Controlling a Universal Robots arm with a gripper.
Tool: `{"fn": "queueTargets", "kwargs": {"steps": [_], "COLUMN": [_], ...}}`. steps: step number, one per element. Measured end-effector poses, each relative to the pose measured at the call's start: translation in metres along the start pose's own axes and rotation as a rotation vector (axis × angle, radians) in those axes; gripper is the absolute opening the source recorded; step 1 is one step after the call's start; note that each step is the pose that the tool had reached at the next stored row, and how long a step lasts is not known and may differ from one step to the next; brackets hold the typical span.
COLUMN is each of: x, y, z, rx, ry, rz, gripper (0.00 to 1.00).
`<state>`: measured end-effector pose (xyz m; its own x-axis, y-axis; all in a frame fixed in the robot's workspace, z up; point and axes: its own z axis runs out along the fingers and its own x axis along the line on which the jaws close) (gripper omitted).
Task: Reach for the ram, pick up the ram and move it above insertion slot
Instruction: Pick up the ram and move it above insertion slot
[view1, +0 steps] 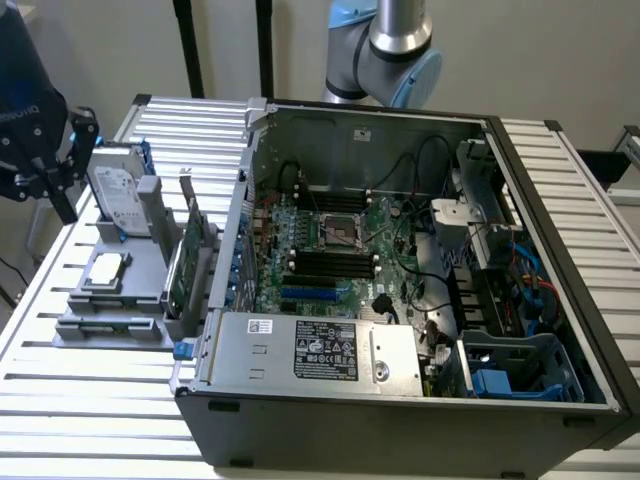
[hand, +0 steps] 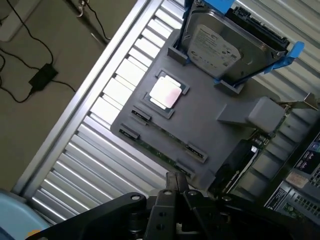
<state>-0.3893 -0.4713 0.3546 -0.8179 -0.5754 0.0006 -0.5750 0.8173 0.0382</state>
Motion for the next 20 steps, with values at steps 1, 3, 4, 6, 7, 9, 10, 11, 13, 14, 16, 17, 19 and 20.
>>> {"fn": "queueTargets", "kwargs": {"steps": [1,3,4,6,7,9,10,11,13,14,16,17,19,20], "x": [0.0,0.0,0.0,0.0,0.0,0.0,0.0,0.0,0.0,0.0,0.0,0.0,0.0,0.0], "y": [0.0,0.0,0.0,-0.0001,-0.0001,-0.0001,-0.0001,-0.0001,-0.0001,-0.0001,-0.0001,-0.0001,-0.0002,-0.0002], "z": [0.0002,0.0005,0.0007,0.001,0.0012,0.0018,0.0019,0.0021,0.0025,0.0027,0.0031,0.0034,0.0039,0.0042], "rx": [0.0,0.0,0.0,0.0,0.0,0.0001,0.0001,0.0001,0.0001,0.0002,0.0002,0.0002,0.0002,0.0003], "ry": [0.0006,0.0021,0.0027,0.0042,0.0049,0.006,0.0068,0.0075,0.009,0.0098,0.0111,0.0117,0.0131,0.0138], "rz": [-0.018,-0.054,-0.072,-0.108,-0.126,-0.162,-0.18,-0.198,-0.235,-0.254,-0.29,-0.308,-0.344,-0.362], "gripper": [0.11,0.11,0.11,0.11,0.11,0.11,0.11,0.11,0.11,0.11,0.11,0.11,0.11,0.11]}}
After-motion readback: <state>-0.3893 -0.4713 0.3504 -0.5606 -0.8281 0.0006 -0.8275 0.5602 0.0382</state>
